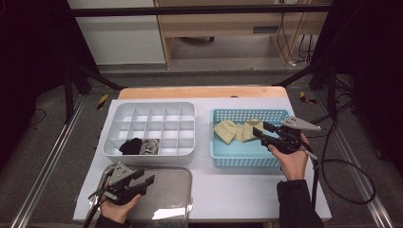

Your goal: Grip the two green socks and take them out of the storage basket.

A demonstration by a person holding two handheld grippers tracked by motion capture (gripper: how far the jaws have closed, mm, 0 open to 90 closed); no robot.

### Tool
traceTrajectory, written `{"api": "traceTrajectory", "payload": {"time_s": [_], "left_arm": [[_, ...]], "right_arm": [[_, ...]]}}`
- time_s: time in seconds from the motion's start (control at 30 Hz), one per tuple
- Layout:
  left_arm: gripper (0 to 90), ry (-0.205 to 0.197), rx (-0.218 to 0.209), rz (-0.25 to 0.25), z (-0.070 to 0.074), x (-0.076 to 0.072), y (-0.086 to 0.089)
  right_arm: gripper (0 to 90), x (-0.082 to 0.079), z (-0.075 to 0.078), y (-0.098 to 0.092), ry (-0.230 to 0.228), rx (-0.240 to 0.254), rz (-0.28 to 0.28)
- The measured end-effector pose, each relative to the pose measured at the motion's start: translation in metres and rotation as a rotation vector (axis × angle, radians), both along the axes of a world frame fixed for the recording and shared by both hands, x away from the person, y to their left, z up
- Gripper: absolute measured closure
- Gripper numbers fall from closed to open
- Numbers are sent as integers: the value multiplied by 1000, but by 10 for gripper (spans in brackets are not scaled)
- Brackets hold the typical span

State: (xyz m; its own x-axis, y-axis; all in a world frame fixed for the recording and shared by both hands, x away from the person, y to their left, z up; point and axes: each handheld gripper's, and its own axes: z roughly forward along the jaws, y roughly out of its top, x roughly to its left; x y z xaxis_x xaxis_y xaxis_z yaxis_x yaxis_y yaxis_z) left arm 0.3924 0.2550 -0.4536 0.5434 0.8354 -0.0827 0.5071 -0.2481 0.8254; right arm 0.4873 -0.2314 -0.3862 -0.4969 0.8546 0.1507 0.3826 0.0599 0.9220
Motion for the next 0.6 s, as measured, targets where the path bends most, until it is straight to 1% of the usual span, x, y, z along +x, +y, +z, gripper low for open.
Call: {"api": "traceTrajectory", "payload": {"time_s": [0.3,0.5,0.6], "left_arm": [[490,-1,-5,6,-1,1,1],[487,5,1,8,-4,2,2],[487,8,1,9,-5,3,2]], "right_arm": [[480,19,6,5,6,-5,5],[484,30,6,8,4,-3,-5],[483,36,6,9,13,-4,-7]]}}
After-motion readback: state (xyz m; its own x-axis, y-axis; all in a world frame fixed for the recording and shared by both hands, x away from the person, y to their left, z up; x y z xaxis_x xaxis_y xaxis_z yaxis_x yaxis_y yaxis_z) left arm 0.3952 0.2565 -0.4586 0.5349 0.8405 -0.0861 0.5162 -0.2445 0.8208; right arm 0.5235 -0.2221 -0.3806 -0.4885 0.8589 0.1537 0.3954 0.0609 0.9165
